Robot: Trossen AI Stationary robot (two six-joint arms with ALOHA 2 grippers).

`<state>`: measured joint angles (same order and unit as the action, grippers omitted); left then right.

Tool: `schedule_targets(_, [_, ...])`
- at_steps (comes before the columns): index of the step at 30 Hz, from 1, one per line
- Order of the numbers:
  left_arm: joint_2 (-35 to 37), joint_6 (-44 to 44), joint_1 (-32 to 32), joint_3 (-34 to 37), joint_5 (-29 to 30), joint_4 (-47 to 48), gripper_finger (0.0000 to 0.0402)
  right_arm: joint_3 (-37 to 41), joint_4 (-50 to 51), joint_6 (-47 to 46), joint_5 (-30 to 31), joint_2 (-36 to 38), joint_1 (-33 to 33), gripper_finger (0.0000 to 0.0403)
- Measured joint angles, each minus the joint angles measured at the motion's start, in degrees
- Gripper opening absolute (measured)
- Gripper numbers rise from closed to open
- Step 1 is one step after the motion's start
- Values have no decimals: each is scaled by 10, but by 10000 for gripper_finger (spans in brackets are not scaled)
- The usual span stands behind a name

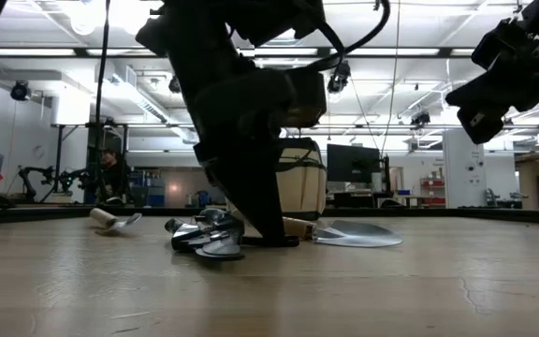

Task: Pick & Place Garden tools in Gardening bag
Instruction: Put the shear scissors into the gardening bag

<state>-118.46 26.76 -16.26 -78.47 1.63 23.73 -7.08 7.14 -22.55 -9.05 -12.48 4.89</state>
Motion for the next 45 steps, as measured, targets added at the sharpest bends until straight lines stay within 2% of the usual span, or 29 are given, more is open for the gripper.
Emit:
schedule_targets(9, [15,62,15,18,-20,-30,3,7,3,2,0,0,0,8])
schedule_targets(28, [108,78,28,20,-10,-48,0,8,3,2,0,-1,0,8])
schedule_targets(35, [122,76,35,20,16,-48,0,8,3,5,0,-1,0,8])
schedule_targets(42, [122,77,63,22,78,-42,0,8,3,4,1,-1,0,8])
schedule_targets(45, [121,77,79,30,79,-38,2,8,3,4,1,-1,0,8])
